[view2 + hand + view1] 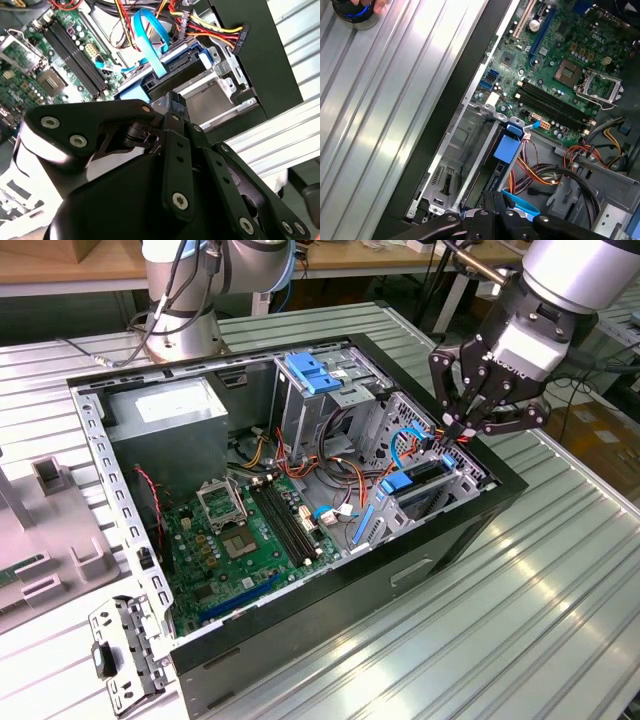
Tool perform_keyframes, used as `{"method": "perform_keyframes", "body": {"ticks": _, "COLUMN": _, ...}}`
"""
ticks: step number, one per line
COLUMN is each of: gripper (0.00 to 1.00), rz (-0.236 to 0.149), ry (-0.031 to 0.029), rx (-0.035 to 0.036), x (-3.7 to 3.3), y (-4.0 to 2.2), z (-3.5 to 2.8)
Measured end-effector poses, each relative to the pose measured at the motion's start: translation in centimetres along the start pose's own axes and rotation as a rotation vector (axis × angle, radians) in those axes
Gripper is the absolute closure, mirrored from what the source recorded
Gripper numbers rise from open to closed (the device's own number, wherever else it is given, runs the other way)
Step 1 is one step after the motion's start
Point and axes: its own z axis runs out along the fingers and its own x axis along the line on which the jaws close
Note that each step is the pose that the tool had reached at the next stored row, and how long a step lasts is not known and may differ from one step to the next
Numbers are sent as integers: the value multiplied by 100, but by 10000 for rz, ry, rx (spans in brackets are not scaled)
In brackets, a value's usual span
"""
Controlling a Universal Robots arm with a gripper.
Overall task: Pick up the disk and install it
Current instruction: 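Insert the first disk wire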
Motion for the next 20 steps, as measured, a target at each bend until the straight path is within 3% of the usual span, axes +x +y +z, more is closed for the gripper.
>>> {"method": "perform_keyframes", "body": {"ticks": 7, "gripper": 89, "rz": -997, "ry": -29, "rx": -69, "x": 0, "y": 0, "z": 1}}
{"method": "perform_keyframes", "body": {"ticks": 16, "gripper": 89, "rz": -2874, "ry": -83, "rx": -200, "x": 0, "y": 0, "z": 2}}
{"method": "perform_keyframes", "body": {"ticks": 20, "gripper": 89, "rz": -2989, "ry": -86, "rx": -208, "x": 0, "y": 0, "z": 2}}
